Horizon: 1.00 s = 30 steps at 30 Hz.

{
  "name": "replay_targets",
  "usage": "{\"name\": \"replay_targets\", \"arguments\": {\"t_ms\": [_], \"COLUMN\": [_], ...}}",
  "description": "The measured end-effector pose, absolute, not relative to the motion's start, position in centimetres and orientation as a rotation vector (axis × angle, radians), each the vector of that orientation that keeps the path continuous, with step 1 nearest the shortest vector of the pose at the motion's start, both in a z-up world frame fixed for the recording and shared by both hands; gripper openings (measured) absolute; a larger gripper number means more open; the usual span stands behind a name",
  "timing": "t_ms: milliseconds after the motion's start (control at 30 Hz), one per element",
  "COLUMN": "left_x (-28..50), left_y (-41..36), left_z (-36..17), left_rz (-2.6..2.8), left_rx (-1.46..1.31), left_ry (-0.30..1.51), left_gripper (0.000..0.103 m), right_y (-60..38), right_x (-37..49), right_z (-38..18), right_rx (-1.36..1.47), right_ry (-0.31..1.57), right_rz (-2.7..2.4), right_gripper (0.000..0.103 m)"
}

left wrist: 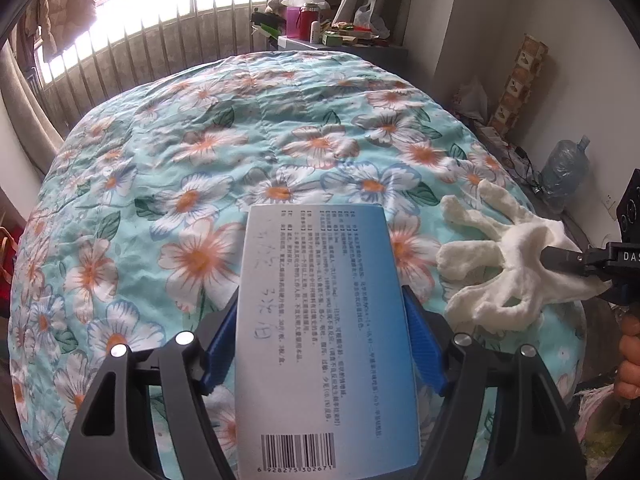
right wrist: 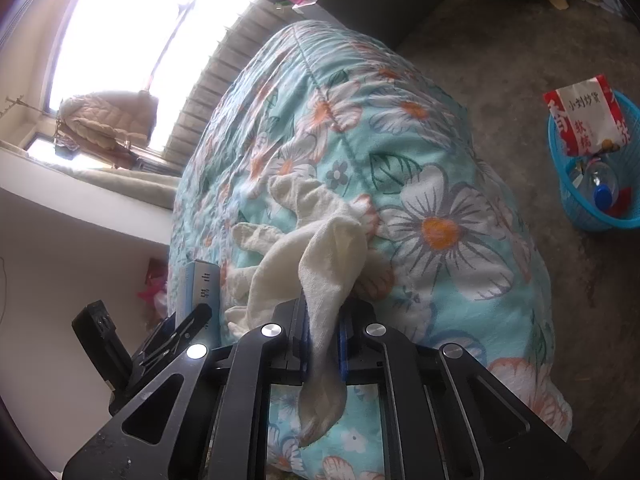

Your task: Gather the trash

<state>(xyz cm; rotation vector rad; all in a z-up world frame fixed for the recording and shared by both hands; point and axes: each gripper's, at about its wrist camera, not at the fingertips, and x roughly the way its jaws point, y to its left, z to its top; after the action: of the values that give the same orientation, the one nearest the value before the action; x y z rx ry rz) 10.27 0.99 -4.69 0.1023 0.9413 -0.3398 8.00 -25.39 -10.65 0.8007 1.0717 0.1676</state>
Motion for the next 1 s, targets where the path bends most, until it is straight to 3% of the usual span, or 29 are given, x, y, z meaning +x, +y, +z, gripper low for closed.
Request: {"name": "replay_targets", "arguments": {"t_ms": [1000], "left_x": [6.7], "left_y": [2.6], "left_z": [1.6], "left_rz": [-0.292], "left_rx": [0.133], "left_ry": [0.71], "left_gripper": [0.071], "right_y": [-22.4], "right_x": [8.1], "right_z": [-3.4], "right_rx": [0.705], "right_ry": [0.91], "right_rz": [0.235], "right_gripper": [0.005]}}
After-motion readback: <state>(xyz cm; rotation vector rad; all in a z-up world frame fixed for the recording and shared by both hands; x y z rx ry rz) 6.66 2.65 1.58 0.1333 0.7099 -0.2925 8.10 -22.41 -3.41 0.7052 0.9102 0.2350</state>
